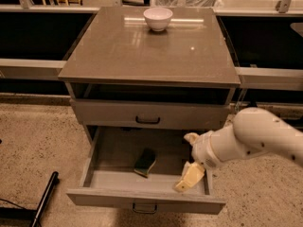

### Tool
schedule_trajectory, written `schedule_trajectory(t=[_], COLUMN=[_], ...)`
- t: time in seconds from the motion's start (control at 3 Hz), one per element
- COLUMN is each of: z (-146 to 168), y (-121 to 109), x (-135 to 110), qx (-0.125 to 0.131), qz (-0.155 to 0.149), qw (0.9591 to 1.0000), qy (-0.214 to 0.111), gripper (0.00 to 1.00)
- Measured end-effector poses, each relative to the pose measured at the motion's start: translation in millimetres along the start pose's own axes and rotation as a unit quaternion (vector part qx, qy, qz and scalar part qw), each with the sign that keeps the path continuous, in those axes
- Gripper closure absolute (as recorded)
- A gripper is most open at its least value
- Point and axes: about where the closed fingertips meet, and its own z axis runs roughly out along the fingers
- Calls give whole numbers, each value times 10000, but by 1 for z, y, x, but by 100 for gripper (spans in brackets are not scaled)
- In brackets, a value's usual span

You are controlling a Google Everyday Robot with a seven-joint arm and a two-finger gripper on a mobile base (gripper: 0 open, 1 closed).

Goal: Pick sponge from middle drawer and place on counter

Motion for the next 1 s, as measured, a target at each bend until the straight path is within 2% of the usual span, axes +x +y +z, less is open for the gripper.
schedule_trajectory(t=[0.33,0.67,1.0], z=[30,34,54], y=[-18,-17,-27], x=[15,17,12], qx=[77,31,189], qz=[-215,-259,-573], qw=[9993,9992,9976], qy=[-292,-306,-349], gripper=[0,0,0])
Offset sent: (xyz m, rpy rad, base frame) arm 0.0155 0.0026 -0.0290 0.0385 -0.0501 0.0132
